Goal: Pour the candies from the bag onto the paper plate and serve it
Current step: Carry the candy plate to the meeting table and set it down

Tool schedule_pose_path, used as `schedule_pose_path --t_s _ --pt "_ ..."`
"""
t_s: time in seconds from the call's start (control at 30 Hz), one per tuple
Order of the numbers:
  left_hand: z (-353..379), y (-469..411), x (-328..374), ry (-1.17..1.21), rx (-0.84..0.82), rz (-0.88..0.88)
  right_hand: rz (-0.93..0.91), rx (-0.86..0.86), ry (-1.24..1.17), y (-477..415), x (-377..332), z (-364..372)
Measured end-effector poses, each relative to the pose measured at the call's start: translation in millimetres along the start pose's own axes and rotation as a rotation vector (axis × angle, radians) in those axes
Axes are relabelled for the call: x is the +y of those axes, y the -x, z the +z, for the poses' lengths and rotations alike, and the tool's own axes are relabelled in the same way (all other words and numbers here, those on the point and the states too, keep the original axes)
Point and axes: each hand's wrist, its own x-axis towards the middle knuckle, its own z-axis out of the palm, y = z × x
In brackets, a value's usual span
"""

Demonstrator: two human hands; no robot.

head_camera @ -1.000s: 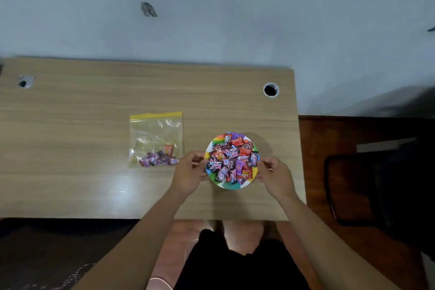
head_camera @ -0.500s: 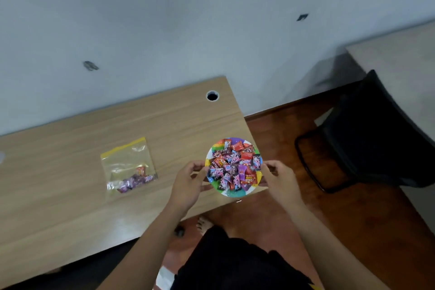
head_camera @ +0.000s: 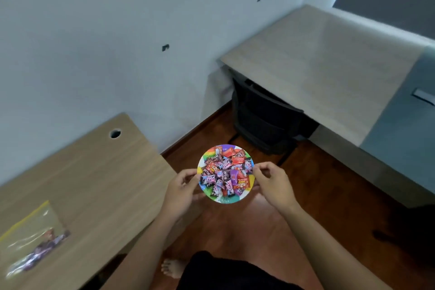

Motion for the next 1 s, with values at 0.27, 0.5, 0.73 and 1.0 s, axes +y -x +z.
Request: schedule_pose_path --t_s 0.27,0.5,0.73,1.0 --pt "161 21 19 -0.083 -0.19 -0.021 0.086 0.175 -0.153 14 68 -151" --pt "280 17 34 -0.188 -0.355 -0.024 0.179 0.356 -0.195 13 129 -244" --pt "402 -11 38 -0.222 -0.487 -0.048 0.221 0.502 -0.221 -17 167 -332" --pt "542 -71 60 -0.259 -0.634 -0.066 0.307 0.568 -0.279 -88 200 -431"
